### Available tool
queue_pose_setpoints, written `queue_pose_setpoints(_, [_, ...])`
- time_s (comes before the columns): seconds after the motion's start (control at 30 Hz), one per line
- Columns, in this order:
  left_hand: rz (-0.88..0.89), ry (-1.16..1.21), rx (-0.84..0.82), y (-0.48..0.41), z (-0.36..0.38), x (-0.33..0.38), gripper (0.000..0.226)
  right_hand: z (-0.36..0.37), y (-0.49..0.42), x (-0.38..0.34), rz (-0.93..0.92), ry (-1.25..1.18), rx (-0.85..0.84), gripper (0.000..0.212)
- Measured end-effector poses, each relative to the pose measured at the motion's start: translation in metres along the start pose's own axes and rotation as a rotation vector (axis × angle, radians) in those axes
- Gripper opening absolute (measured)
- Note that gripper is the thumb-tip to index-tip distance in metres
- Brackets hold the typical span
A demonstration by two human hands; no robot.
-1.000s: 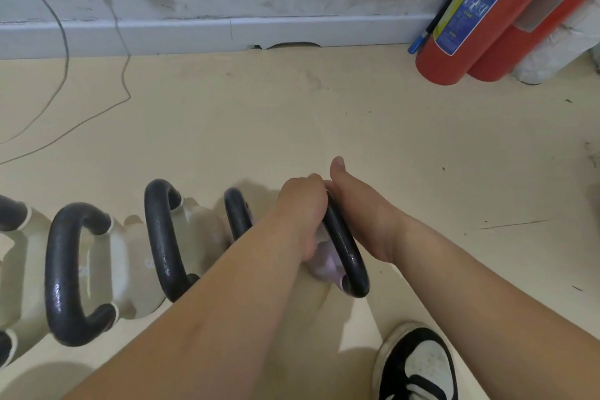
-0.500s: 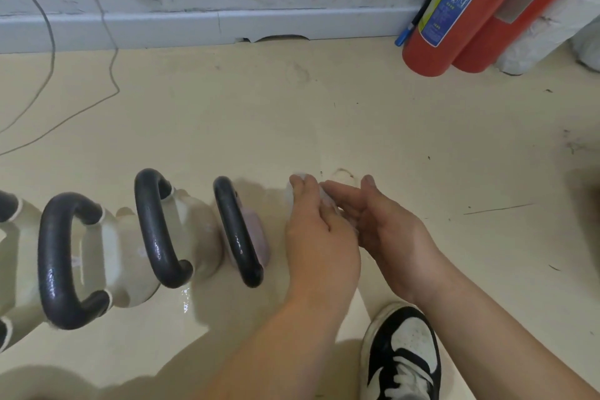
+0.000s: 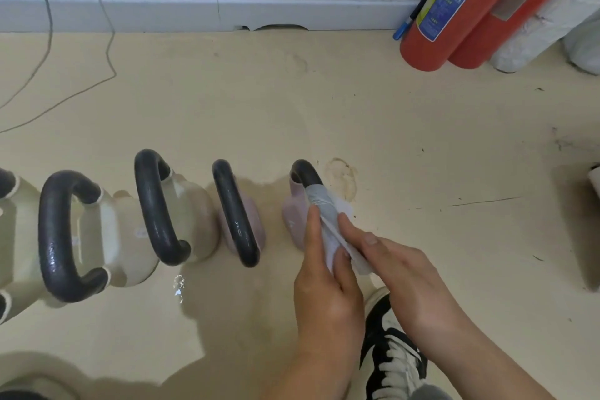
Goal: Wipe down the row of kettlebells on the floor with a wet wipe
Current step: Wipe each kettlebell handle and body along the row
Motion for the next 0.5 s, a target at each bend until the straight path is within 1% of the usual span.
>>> queue_pose_setpoints(0.03, [0.016,-0.036,0.003,0.001,-0.001,-0.006,0.083,-0.001,0.002,0.001,0.000,0.017,0.027,0.035])
queue_pose_setpoints(0.07, [0.021,-0.058,0.006,0.002,-0.002,-0.011,0.084,-0.002,0.004,0.003,-0.008,0.072,0.055,0.045])
queue_pose_setpoints(0.13, [0.036,-0.070,-0.004,0.002,-0.002,-0.016,0.083,-0.001,0.007,0.008,-0.033,0.218,0.108,0.078])
queue_pose_setpoints(0.17, [0.039,-0.057,-0.001,0.001,0.000,-0.016,0.079,0.001,0.007,0.007,-0.048,0.257,0.137,0.081])
queue_pose_setpoints(0.2, [0.039,-0.040,0.012,0.000,0.001,-0.015,0.073,0.001,0.005,0.010,-0.052,0.259,0.169,0.072])
queue_pose_setpoints(0.27, [0.056,0.002,0.041,-0.001,0.003,-0.006,0.057,0.004,-0.001,0.006,-0.030,0.193,0.215,0.043])
queue_pose_setpoints(0.3, [0.062,0.025,0.042,-0.003,0.003,-0.001,0.050,0.008,-0.006,0.002,-0.007,0.157,0.196,0.039])
queue_pose_setpoints(0.37, [0.049,0.032,0.017,-0.016,0.003,0.015,0.039,0.014,-0.018,-0.005,0.026,0.126,0.099,0.041])
queue_pose_setpoints(0.43, [-0.016,0.034,0.019,-0.040,0.001,0.031,0.023,0.021,-0.034,-0.014,0.066,0.129,0.034,0.036])
queue_pose_setpoints(0.47, [-0.085,0.064,0.021,-0.053,0.000,0.039,0.023,0.021,-0.043,-0.015,0.084,0.134,0.011,0.040])
queue_pose_setpoints(0.5, [-0.170,0.086,0.012,-0.064,-0.004,0.047,0.028,0.021,-0.051,-0.020,0.092,0.173,-0.012,0.047])
Point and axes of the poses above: each hand's wrist, its own y-axis away from the middle knuckle, its own z-axis out of the palm, x = y × z, the point moved 2 cm from there along -y, towards the middle knuckle, and after that the axes turned 6 degrees about -z, right-handed, at the moved point
